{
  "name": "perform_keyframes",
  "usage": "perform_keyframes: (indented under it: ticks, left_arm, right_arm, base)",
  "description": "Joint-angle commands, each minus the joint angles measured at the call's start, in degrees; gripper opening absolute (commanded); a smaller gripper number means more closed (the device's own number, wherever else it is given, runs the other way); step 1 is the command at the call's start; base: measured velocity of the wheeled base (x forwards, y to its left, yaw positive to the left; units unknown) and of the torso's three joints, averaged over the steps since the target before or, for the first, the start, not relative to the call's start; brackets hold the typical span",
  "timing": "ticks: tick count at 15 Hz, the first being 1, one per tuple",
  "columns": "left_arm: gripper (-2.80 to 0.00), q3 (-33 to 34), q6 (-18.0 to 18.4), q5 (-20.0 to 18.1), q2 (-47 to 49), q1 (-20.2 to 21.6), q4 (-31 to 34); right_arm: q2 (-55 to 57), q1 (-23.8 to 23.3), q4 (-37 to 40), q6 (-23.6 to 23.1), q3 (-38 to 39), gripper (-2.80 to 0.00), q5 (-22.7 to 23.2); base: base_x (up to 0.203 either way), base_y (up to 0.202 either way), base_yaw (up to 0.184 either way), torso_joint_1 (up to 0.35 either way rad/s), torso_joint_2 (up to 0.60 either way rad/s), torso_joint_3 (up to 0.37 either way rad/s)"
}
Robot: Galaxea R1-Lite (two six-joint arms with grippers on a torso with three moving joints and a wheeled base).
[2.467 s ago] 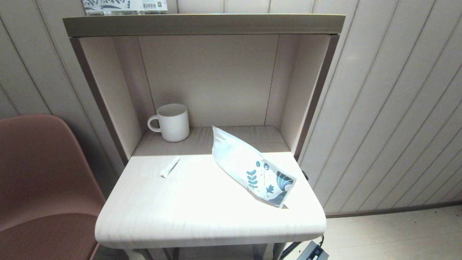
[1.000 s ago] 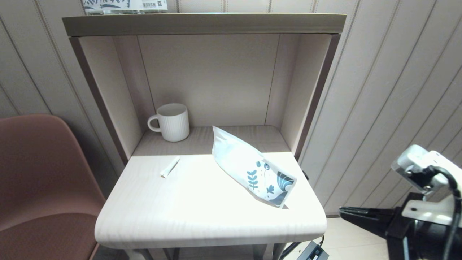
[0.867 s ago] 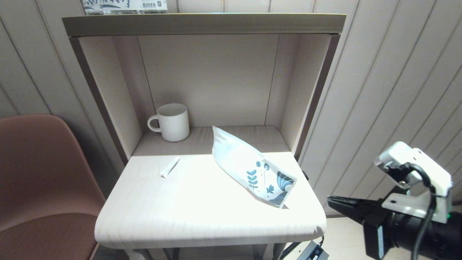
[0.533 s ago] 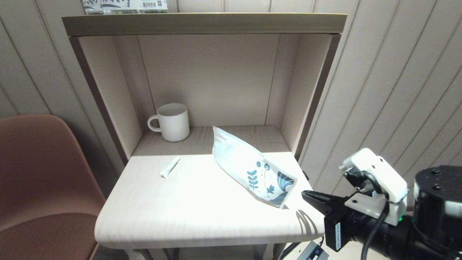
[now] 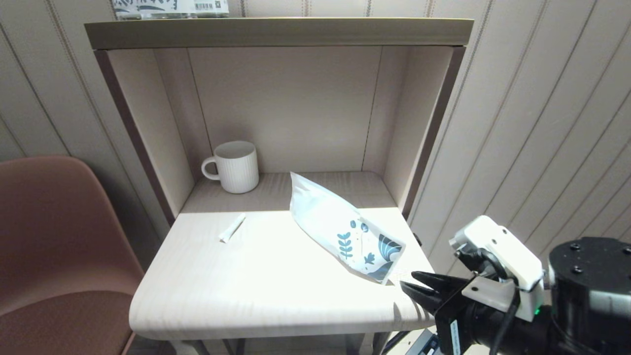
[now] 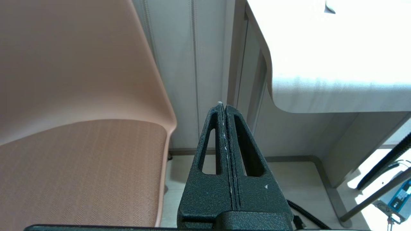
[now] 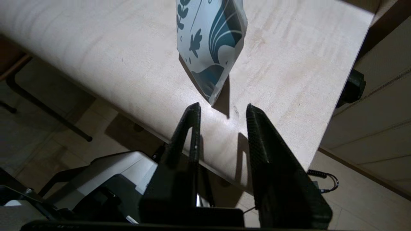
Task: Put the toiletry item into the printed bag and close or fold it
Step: Pick up the storage bag
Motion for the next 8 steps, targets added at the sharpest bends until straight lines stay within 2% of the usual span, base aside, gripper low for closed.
perform_keyframes:
  ticks: [1,5,8]
  left_arm:
    - [-2.8,0.0,0.1,0.0,0.0,0.0,0.0]
    - [-2.8,0.0,0.1,-0.1,0.0,0.0,0.1]
    - [-2.8,0.0,0.1,-0.1,0.0,0.1,0.1]
  right_arm:
    - [0.4,1.3,-0.2,0.6,-1.2,0.0,0.3]
    - [3.2,2.2,-0.4,2.8,-3.6,0.0,1.2]
    - [8.3,1.3,-0.6,2.9,-6.2,0.0,4.2]
  base:
    - [0.0,0.0,0.0,0.0,0.0,0.0]
    - [0.0,0.0,0.0,0.0,0.0,0.0]
    - [0.0,0.0,0.0,0.0,0.0,0.0]
